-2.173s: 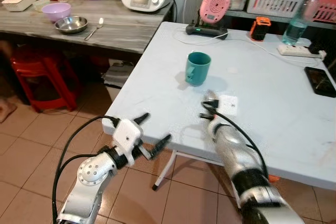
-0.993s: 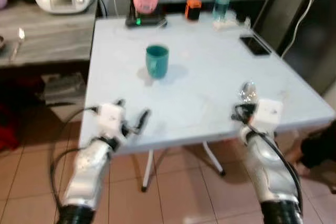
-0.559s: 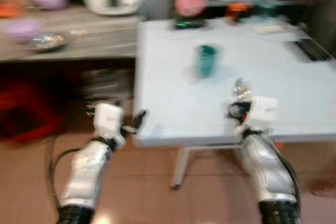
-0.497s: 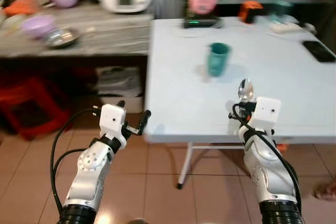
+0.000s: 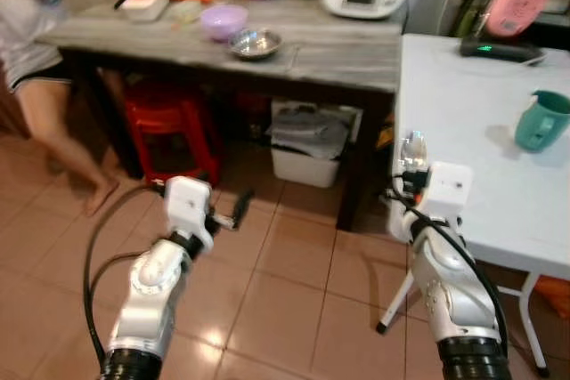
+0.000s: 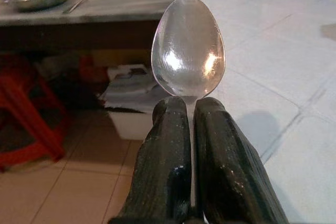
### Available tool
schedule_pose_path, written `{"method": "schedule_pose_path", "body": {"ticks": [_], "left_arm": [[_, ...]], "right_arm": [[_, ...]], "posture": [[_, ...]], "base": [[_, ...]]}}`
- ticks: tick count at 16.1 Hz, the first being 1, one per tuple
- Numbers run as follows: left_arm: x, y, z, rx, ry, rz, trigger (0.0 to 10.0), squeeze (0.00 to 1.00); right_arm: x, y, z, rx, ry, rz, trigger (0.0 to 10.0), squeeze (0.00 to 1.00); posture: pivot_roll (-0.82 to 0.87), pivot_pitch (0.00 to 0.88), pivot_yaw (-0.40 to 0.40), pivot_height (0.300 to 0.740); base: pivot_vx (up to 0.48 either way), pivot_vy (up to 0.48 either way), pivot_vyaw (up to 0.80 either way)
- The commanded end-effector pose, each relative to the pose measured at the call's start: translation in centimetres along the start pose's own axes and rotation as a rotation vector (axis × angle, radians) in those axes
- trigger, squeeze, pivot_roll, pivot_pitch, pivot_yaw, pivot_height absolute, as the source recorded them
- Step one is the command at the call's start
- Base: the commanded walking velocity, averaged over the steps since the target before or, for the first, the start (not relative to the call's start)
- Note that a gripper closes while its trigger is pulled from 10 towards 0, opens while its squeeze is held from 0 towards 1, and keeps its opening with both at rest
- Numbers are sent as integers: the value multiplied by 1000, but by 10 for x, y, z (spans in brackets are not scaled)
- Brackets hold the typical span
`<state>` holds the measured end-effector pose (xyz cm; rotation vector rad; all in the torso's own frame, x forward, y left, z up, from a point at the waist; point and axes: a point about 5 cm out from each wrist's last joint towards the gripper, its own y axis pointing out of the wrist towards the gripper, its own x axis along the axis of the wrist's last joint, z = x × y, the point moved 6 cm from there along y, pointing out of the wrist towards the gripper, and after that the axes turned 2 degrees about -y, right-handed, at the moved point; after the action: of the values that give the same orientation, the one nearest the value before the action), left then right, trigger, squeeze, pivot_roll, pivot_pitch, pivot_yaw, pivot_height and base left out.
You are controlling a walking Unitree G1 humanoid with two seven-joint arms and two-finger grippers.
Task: Setting the table
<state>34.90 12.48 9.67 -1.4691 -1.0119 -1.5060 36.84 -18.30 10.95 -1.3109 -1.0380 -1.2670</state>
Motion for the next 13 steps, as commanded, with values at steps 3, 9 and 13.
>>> {"method": "schedule_pose_path", "body": {"ticks": [3,9,13], "left_arm": [[7,1,7,14,24,-19,10000,0],[8,-1,13,54,16,-27,10000,0],[10,-1,13,45,10,-35,10000,0]], "right_arm": [[10,1,6,19,3,-34,10000,0],[14,-1,4,17,-15,-59,10000,0],[18,-3,5,26,-27,-80,10000,0]], "posture": [[-1,30,-22,740],[-8,33,-28,740],[-13,35,-28,740]], "base": [[0,442,0],[0,195,0],[137,0,0]]}}
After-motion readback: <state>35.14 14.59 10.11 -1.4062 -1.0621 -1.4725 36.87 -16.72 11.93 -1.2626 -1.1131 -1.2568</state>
